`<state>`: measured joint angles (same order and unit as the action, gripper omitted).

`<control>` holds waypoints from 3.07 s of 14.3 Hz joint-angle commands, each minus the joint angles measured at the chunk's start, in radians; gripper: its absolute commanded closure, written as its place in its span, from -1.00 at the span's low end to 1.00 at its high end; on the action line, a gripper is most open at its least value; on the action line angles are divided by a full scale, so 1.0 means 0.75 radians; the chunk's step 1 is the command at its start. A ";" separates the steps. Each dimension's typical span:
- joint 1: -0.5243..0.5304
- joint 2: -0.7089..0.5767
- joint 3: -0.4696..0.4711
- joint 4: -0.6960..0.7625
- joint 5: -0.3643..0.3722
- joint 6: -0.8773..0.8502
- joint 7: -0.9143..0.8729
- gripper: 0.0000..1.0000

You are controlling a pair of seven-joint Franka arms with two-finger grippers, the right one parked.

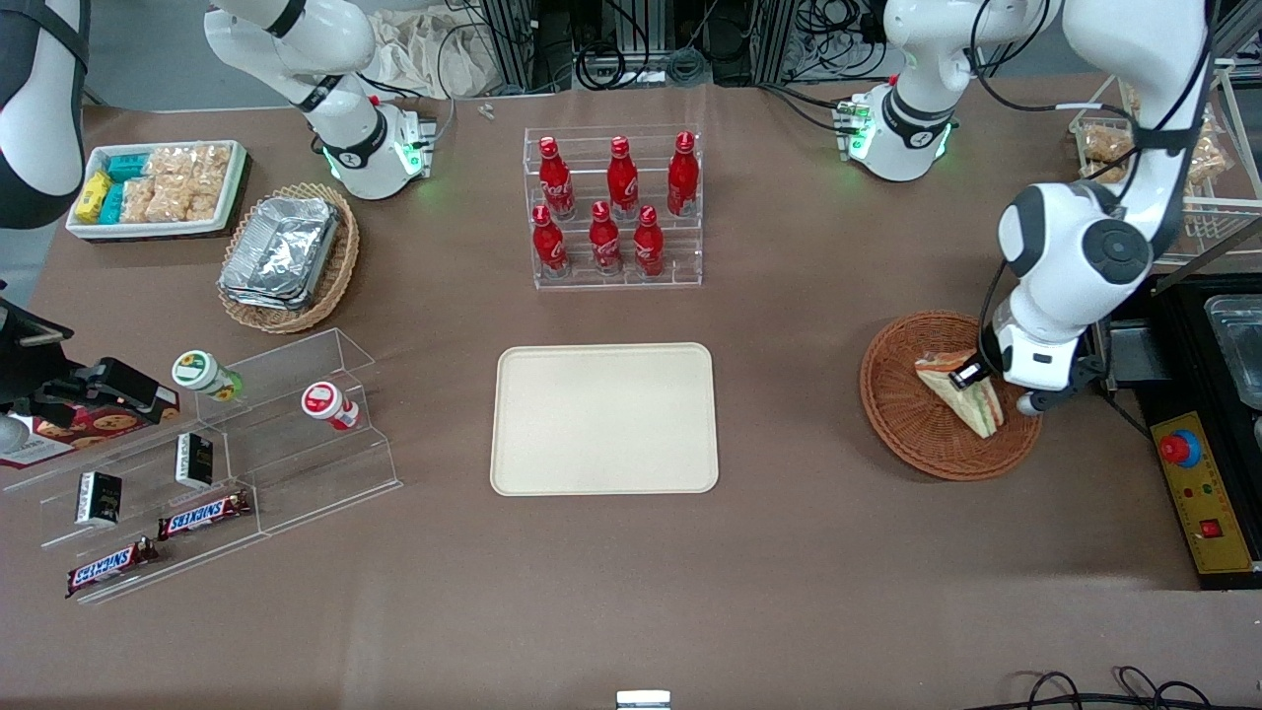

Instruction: Place sandwich from basket to tray

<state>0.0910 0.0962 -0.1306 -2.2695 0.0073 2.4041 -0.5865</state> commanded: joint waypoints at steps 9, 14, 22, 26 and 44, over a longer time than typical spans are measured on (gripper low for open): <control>-0.007 0.041 -0.365 0.948 0.013 -1.035 0.107 1.00; -0.064 0.254 -0.632 0.956 0.052 -0.940 0.089 1.00; -0.385 0.812 -0.617 0.985 0.493 -0.402 -0.389 1.00; -0.402 0.923 -0.617 0.985 0.588 -0.306 -0.449 1.00; -0.107 0.476 -0.618 1.165 0.341 -0.826 0.065 -1.00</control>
<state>-0.0888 0.5584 -0.5955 -1.3640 0.3699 1.8357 -0.7251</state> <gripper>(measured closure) 0.000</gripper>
